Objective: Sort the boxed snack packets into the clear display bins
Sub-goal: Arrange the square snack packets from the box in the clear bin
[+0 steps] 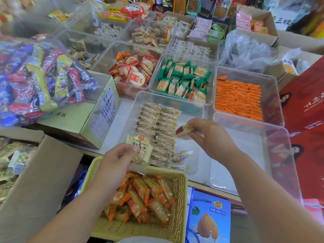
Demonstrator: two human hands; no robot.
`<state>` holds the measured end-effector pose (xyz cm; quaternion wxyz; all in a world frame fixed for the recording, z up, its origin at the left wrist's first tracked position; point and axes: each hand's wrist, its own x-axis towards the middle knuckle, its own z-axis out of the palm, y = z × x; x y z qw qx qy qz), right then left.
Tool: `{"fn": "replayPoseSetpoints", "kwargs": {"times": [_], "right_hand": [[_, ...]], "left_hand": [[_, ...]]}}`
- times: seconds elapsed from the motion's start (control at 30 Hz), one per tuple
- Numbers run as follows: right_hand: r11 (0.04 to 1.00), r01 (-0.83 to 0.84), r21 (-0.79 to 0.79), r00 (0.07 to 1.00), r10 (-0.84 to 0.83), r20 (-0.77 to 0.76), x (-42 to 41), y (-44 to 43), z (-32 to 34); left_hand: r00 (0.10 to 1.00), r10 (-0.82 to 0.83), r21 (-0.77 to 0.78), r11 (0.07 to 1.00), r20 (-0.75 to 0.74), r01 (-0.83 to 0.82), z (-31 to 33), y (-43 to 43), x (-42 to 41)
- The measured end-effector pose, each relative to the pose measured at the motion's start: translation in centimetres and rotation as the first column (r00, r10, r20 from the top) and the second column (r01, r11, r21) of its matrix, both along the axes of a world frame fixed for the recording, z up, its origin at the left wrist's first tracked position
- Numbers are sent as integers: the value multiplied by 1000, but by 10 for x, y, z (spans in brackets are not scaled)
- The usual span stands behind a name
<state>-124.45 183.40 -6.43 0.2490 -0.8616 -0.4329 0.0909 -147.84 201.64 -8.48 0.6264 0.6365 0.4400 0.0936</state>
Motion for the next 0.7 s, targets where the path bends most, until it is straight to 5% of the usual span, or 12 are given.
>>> {"fn": "replayPoseSetpoints", "kwargs": {"times": [0.1, 0.2, 0.4, 0.53, 0.7], "right_hand": [[920, -120, -373, 938, 228, 260, 12, 14, -18], [790, -136, -597, 860, 393, 325, 16, 33, -40], [597, -139, -790, 914, 384, 129, 19, 58, -78], [471, -183, -863, 943, 332, -19, 20, 67, -94], [445, -200, -873, 965, 244, -96, 16, 75, -101]], "left_hand": [[1000, -6, 145, 989, -29, 10, -10, 9, 3], [992, -84, 303, 947, -94, 108, -18, 22, 8], [899, -265, 462, 786, -348, 411, -29, 49, 25], [783, -351, 399, 710, -514, 580, -42, 66, 35], [709, -407, 362, 651, -575, 667, -58, 73, 35]]}}
